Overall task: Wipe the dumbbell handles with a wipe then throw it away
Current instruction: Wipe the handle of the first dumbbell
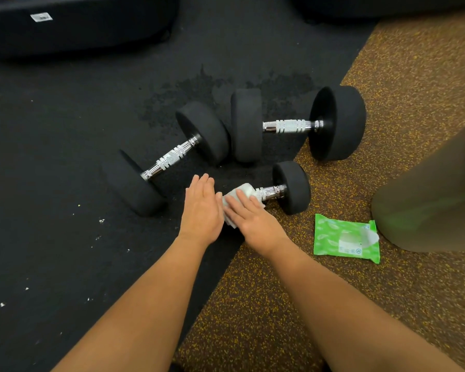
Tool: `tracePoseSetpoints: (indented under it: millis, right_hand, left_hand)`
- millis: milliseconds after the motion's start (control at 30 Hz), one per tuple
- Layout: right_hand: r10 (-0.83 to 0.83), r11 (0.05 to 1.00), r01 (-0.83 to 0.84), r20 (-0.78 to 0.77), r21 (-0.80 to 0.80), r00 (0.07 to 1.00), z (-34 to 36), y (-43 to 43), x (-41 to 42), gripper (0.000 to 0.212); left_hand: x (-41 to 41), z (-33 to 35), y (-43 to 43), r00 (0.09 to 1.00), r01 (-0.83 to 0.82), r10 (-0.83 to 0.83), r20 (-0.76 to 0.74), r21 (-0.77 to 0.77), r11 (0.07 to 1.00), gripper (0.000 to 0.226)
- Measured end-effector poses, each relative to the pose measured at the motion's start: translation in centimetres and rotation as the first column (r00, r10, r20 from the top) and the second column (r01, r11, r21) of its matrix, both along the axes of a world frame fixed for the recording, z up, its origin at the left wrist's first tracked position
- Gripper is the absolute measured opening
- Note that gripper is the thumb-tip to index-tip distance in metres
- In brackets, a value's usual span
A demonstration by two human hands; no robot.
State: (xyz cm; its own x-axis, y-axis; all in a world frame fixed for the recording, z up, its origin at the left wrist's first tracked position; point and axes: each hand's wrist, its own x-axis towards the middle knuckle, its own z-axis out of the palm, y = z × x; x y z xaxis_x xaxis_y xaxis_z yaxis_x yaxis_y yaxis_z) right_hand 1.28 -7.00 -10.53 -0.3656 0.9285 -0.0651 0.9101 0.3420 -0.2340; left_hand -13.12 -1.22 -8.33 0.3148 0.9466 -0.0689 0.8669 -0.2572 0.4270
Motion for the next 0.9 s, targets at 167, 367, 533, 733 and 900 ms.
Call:
tracePoseSetpoints:
  millis: [167,367,533,733,900]
  right_hand:
    - [-0.061,0.996,0.059,0.033,0.065,0.998,-0.4,-0.7,0.8,0.056]
    - [-0.048,0.999,0.049,0.007,-0.024,0.999,0.1,0.0,-1.0,0.059]
    - [0.042,0.997,-0.041,0.023,-0.064,0.999,0.4,0.1,0.7,0.058]
    - [-0.065,0.994,0.062,-0.035,-0.088,0.997,0.8,-0.2,0.6,0.061]
    - [-0.092,0.989,0.082,-0.081,-0.122,0.992,1.1,-0.1,0.0,0.058]
  left_hand:
    - [0.0,0.2,0.1,1.0,0.014,-0.014,-0.004,0.003,1.0,0.046]
    - [0.0,0.3,0.4,1.0,0.007,-0.008,-0.01,-0.029,1.0,0.047]
    - [0.0,0.5,0.3,0.999,0.016,-0.017,-0.029,-0.025,1.0,0.047]
    - [0.1,0.8,0.3,0.998,0.016,-0.017,-0.062,-0.012,1.0,0.046]
    - [0.3,1.1,0.4,0.996,0.027,-0.026,-0.082,0.009,1.0,0.044]
